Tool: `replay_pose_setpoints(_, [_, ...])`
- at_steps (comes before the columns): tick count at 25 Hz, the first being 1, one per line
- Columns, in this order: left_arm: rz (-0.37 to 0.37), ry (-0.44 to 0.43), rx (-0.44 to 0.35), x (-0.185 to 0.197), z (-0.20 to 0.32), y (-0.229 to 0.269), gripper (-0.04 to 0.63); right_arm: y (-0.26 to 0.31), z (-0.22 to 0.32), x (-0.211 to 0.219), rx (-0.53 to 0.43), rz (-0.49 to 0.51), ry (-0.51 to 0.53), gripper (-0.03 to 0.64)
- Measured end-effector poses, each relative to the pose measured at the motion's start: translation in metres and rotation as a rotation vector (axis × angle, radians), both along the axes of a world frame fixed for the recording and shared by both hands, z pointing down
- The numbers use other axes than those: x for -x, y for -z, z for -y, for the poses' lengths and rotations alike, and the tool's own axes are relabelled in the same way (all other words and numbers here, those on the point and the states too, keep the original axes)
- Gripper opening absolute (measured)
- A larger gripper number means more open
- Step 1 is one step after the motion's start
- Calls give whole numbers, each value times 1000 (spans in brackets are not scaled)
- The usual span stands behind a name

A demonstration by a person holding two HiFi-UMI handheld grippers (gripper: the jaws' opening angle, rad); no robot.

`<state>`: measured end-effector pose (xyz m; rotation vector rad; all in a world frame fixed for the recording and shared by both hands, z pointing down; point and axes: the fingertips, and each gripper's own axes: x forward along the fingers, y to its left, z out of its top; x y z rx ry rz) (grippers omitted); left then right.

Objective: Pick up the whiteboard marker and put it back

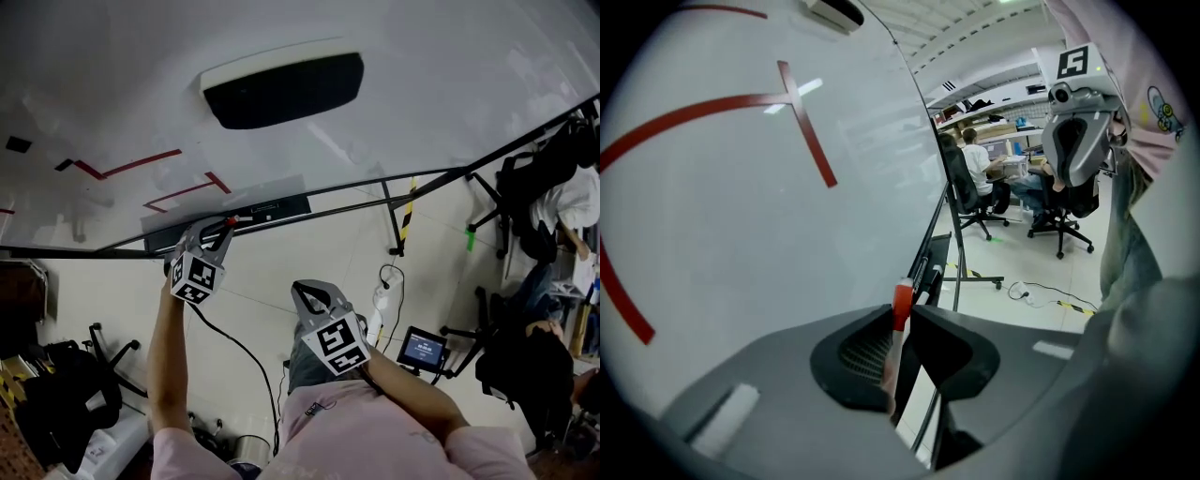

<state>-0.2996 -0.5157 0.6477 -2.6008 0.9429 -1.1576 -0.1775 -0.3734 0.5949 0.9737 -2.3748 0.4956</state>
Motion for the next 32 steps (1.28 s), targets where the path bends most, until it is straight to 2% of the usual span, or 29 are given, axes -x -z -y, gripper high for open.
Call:
replay_pose_setpoints(5, [-14,42,-82,-3,-1,24,67,9,-5,-10,-25,8,-10,3])
replay_pose_setpoints(8, [-50,69,-151,-13,-10,56,66,21,-10,-23,-54,19,-32,3])
replay_pose_setpoints(10, [-110,91,-201,-26,-24,87,66,35,-14,-37,-82,41,-61,3])
replay_pose_setpoints(13, [-264,114,-286,-59,-64,148,66,67,-26,-72,-151,94,-129,3])
replay_pose_setpoints(16, [-408,138,-340,-100,-125,200,66,100,-53,-119,-240,150,-207,3])
replay_pose_setpoints(18, [-475,147,-362,-129,-175,223,66,121,-86,-153,-301,193,-253,3])
replay_pose_setpoints(24, [-698,217,-417,-218,-337,255,66,158,-217,-252,-431,279,-327,3])
replay_pose_setpoints(29, [-844,315,-391,-297,-469,268,66,197,-316,-332,-487,321,-365,3])
replay_pose_setpoints(32, [-905,347,-410,-324,-527,293,66,227,-358,-365,-523,368,-392,3])
